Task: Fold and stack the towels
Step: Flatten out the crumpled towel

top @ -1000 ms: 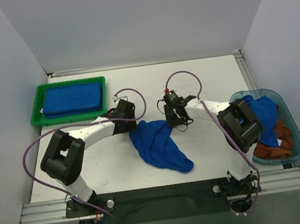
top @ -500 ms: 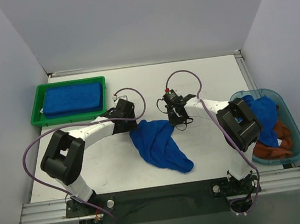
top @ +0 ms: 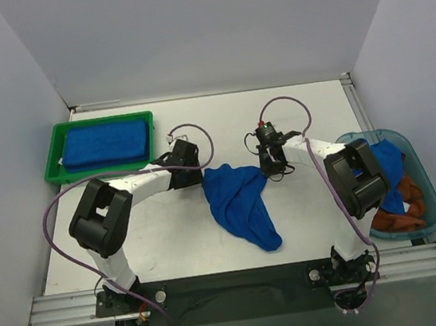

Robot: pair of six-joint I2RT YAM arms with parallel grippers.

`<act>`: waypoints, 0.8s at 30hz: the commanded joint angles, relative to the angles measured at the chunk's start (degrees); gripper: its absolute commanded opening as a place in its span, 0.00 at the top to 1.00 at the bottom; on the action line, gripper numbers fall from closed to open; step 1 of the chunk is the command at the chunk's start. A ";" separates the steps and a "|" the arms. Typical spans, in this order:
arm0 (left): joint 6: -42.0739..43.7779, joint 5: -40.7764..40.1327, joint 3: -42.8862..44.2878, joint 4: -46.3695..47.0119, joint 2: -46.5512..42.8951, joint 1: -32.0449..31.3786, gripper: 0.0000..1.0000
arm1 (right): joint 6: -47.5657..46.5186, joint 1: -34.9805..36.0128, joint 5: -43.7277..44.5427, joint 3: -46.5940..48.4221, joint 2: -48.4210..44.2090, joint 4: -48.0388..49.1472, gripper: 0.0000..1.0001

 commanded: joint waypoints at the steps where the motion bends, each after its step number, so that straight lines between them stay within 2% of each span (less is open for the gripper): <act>1: -1.62 1.72 3.51 3.18 2.15 0.19 0.38 | -2.33 0.49 3.05 -1.70 -0.48 -4.14 1.00; 12: -2.33 2.43 8.79 5.74 6.11 -0.25 0.39 | -3.38 1.37 3.14 -1.18 0.32 -4.23 1.00; 17: -0.05 -1.26 12.57 2.74 10.32 -2.62 0.49 | -3.47 1.46 3.05 -1.18 0.23 -4.23 1.00; 20: 1.01 -3.89 14.15 0.99 12.34 -4.55 0.62 | -3.56 1.46 3.05 -1.18 0.23 -4.23 1.00; 21: 1.27 -5.38 14.42 -0.15 12.96 -5.25 0.72 | -3.56 1.46 3.14 -1.18 0.06 -4.23 1.00; 23: 2.06 -6.88 15.38 -1.91 13.76 -5.61 0.83 | -3.64 1.46 3.22 -1.18 -0.03 -4.23 1.00; 24: 2.24 -8.89 15.73 -3.83 13.67 -6.05 0.97 | -3.73 1.37 3.40 -1.35 -0.38 -4.23 1.00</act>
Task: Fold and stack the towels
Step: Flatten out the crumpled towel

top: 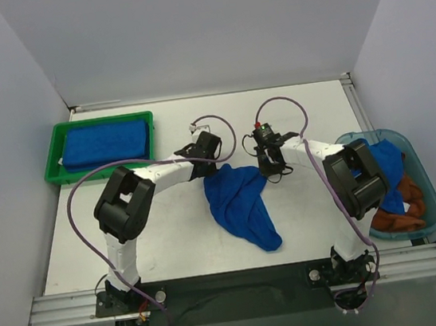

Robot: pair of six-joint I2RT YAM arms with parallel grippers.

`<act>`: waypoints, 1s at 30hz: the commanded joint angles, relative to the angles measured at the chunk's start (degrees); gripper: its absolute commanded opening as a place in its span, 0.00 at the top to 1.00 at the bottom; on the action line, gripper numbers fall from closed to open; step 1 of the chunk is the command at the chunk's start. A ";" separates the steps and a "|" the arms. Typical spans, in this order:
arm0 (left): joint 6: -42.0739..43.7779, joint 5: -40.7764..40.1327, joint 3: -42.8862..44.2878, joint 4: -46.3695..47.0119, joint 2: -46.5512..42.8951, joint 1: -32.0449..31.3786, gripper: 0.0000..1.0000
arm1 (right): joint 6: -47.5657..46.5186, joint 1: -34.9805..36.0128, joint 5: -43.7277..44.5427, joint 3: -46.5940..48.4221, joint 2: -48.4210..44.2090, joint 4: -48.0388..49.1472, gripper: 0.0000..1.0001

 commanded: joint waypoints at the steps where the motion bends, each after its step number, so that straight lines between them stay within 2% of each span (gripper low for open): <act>1: 2.30 -6.02 2.23 -6.86 0.61 -1.05 1.00 | -0.96 0.41 1.70 -1.26 -0.56 -4.44 1.00; 2: 2.66 -7.60 2.49 -9.57 -0.27 -1.40 1.00 | -1.04 0.41 1.70 -1.35 -0.82 -4.44 1.00; 6: 5.29 -22.42 4.87 -17.76 -5.90 -4.03 1.00 | -0.87 0.50 1.26 -1.44 -3.10 -4.36 1.00; 10: 4.78 -26.69 3.47 -21.20 -10.30 -5.18 0.98 | -0.96 0.85 1.08 -1.44 -4.43 -3.83 1.00; 13: 3.28 -27.30 2.15 -21.29 -9.87 -4.92 0.68 | -0.78 0.94 0.90 -1.44 -4.08 -3.56 1.00; 14: 2.49 -27.13 2.14 -21.64 -9.86 -4.91 0.47 | -0.69 0.94 0.73 -1.35 -3.81 -3.48 1.00; 17: -0.50 -24.85 -0.13 -18.94 -12.32 -4.04 0.25 | -0.87 1.11 0.82 -1.96 -3.72 -3.30 1.00; 20: -1.56 -17.48 -5.14 -12.18 -15.39 -1.14 0.23 | -1.22 1.20 0.90 -2.41 -3.73 -3.04 1.00; 21: -1.82 -12.33 -6.28 -10.23 -16.01 0.61 0.23 | -1.31 1.20 0.82 -2.41 -3.64 -2.95 1.00; 24: -2.17 -5.71 -9.36 -4.07 -16.81 2.11 0.26 | -1.48 1.12 0.29 -2.41 -3.37 -2.69 1.00; 30: 0.28 -3.05 -8.32 0.95 -12.42 2.20 0.35 | -1.83 1.29 -0.42 -2.41 -3.02 -2.16 1.00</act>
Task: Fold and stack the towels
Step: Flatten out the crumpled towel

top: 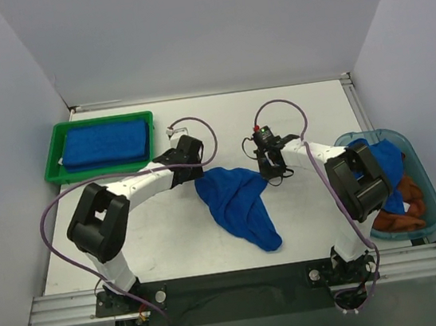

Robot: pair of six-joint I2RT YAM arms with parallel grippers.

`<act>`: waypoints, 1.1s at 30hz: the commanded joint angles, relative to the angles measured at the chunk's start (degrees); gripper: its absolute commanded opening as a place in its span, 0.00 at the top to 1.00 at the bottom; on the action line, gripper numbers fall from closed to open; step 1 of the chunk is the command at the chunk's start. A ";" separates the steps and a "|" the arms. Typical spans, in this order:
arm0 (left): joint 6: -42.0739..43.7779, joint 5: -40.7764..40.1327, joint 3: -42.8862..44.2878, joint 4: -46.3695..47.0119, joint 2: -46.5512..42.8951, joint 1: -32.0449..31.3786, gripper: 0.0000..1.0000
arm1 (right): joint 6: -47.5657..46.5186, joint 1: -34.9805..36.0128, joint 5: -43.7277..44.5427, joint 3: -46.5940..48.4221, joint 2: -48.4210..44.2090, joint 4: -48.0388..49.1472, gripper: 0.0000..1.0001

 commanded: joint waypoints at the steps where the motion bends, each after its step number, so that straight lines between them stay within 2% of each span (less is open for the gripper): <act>1: 1.46 4.12 2.35 6.57 2.99 -0.42 0.37 | -0.89 0.63 -0.24 -0.85 -1.38 -1.33 1.00; 7: 2.26 2.46 4.99 4.28 7.57 -0.42 0.45 | -1.33 0.63 -0.50 -1.12 -1.56 -1.06 1.00; 14: 4.20 0.53 6.83 3.14 11.26 -2.17 0.44 | -1.42 0.72 -0.94 -1.21 -1.12 -0.80 1.00; 22: 2.26 -1.76 6.58 0.33 14.69 -2.97 0.48 | -1.86 0.72 -0.94 -1.21 -1.29 -0.89 1.00; 27: 1.12 -1.50 6.84 -1.17 16.01 -2.97 0.65 | -1.95 0.72 -0.68 -1.56 -1.12 -0.80 1.00; 28: 1.03 -1.41 6.75 -1.26 16.27 -2.97 0.73 | -2.12 0.72 -0.59 -1.56 -1.20 -0.80 1.00; 33: 0.50 -1.76 4.91 -1.61 16.10 -2.88 1.00 | -2.48 0.55 -0.06 -1.82 -1.47 -0.80 1.00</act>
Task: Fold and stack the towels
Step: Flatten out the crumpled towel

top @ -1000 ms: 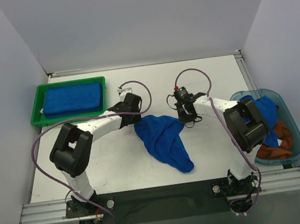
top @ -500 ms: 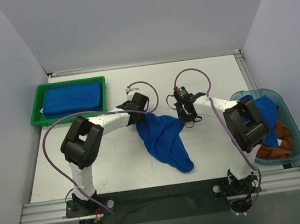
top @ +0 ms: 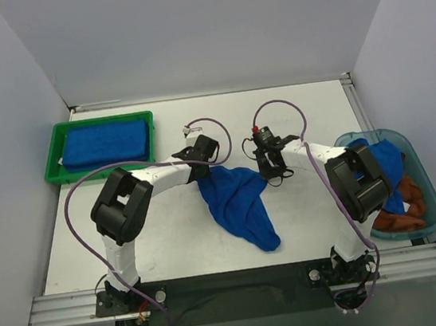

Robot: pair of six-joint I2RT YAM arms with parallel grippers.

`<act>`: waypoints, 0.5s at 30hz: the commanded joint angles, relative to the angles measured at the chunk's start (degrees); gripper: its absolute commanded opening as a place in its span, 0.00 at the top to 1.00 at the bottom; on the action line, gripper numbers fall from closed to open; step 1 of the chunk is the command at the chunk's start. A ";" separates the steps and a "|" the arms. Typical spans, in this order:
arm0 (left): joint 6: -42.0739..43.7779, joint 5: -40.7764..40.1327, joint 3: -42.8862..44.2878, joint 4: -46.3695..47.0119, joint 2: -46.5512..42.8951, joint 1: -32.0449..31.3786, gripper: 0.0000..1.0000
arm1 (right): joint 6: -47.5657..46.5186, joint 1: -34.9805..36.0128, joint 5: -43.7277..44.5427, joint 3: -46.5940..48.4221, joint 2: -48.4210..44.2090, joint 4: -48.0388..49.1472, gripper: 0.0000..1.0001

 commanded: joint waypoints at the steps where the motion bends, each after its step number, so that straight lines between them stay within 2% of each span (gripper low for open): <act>1: -0.48 0.90 -3.05 -5.06 3.32 0.29 1.00 | -0.88 0.11 0.37 -1.41 -1.45 -1.65 1.00; 6: 2.41 -2.17 -2.53 -5.41 0.33 0.38 1.00 | -1.50 -0.59 0.81 0.00 -2.59 -1.74 1.00; 10: 5.84 -5.42 -0.95 -5.41 -6.94 0.29 1.00 | -2.90 -1.82 1.07 3.41 -6.18 -1.74 1.00; 15: 13.82 -10.17 5.11 -3.84 -15.39 0.20 1.00 | -5.89 -3.14 1.34 9.92 -12.87 -1.83 1.00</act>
